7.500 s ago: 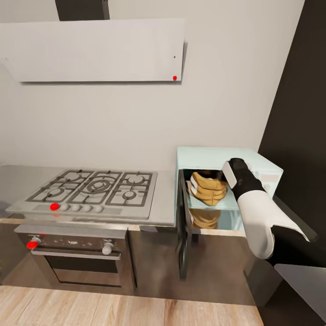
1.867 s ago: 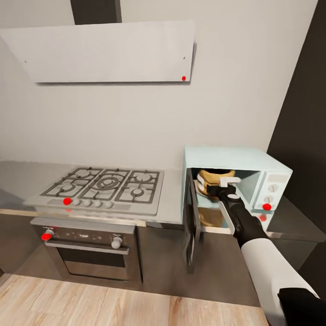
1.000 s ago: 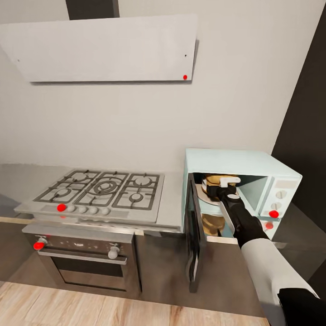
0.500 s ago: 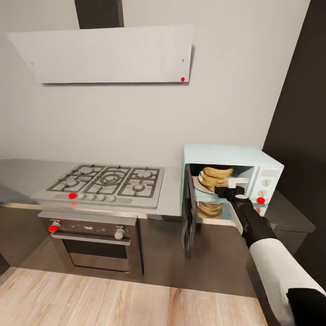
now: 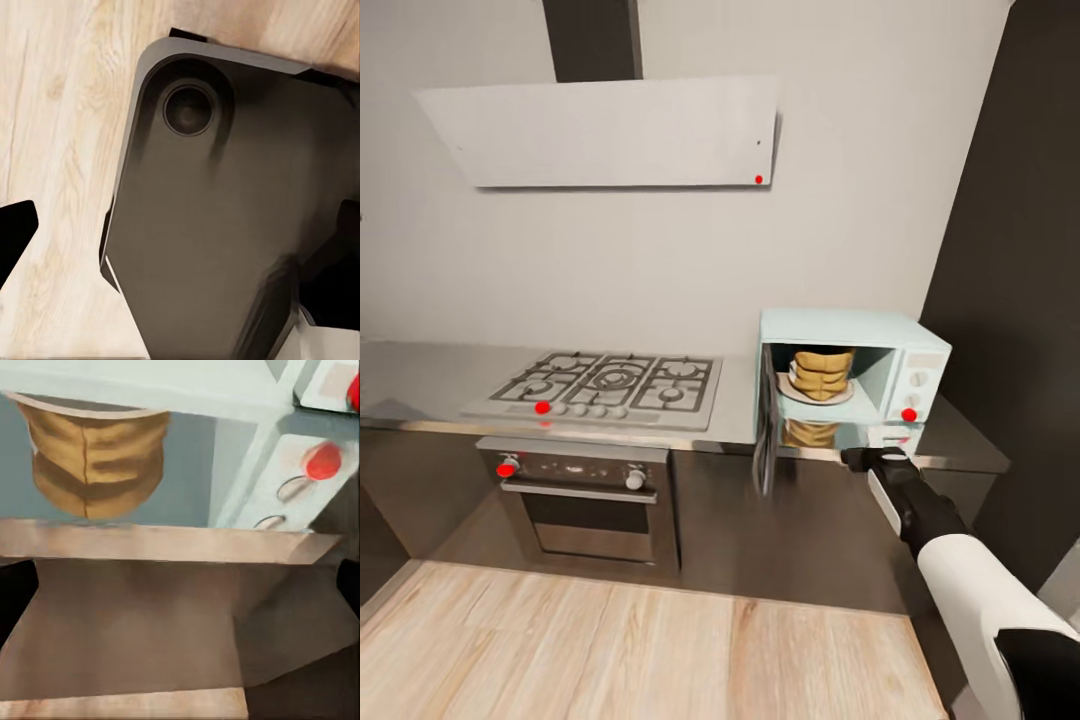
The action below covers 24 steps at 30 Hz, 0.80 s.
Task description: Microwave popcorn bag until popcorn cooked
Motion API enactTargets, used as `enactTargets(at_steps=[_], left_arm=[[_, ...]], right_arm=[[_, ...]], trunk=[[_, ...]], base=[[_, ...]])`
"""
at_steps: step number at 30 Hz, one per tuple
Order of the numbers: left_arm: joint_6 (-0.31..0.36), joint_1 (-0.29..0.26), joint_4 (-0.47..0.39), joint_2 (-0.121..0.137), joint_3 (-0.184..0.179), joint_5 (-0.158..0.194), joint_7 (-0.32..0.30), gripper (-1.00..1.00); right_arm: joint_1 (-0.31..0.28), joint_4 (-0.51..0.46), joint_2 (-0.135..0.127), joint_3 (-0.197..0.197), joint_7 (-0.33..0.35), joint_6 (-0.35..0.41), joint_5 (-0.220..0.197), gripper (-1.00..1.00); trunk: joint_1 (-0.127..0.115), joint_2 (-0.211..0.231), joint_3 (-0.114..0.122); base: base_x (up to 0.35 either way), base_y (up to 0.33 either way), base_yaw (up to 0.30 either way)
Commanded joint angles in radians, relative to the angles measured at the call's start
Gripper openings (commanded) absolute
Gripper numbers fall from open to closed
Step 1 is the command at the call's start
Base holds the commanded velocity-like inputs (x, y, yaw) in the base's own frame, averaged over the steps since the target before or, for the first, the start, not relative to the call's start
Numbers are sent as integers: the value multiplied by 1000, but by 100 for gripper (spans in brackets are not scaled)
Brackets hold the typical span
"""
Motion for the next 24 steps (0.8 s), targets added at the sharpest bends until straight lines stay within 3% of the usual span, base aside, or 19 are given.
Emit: enactTargets(at_steps=[1, 3, 7, 11, 13, 15, 17, 19, 20, 22, 24], left_arm=[[-1, 0, -1, -1, 0, 4, 1, 100], [-1, 0, -1, -1, -1, 3, 1, 100], [-1, 0, -1, -1, -2, -2, 0, 100], [-1, 0, -1, 0, -1, 1, 0, 100], [-1, 0, -1, 0, 2, 4, 0, 100], [-1, 0, -1, 0, 1, 4, 0, 100], [-1, 0, -1, 0, 2, 5, 0, 100], [-1, 0, -1, 1, 2, 6, 0, 100], [-1, 0, -1, 1, 3, 6, 0, 100], [0, 0, -1, 2, 3, 7, 0, 100], [0, 0, -3, 3, 3, 8, 0, 100]], right_arm=[[0, -21, -2, 1, -2, 12, 3, 100], [0, -110, -10, -2, -2, 80, 3, 100], [0, -289, -35, -41, 18, 326, -30, 100], [4, -300, -38, -48, 20, 383, -40, 100], [49, -299, -45, -49, 19, 386, -38, 100], [132, -297, -67, -50, 19, 377, -37, 100], [197, -288, -73, -50, 18, 371, -38, 100], [301, -257, -75, -50, 19, 319, -39, 100], [361, -210, -75, -50, 19, 263, -41, 100], [421, -59, -74, -50, 20, 163, -43, 100], [440, 206, -73, -49, 20, -5, -37, 100]], trunk=[[-1, -1, -1], [-1, -1, -1], [-1, -1, -1], [-1, -1, -1], [-1, -1, -1], [-1, -1, -1], [-1, -1, -1], [-1, -1, -1], [-1, -1, -1], [-1, -1, -1], [-1, -1, -1]], base=[[-334, 0, 0], [-334, 0, 0], [-334, 0, 0], [-266, 0, 0], [-58, 0, 0], [-8, 0, 0], [-2, 0, 0], [0, 0, 0], [0, 0, 0], [0, 0, 0], [0, 0, 0]])
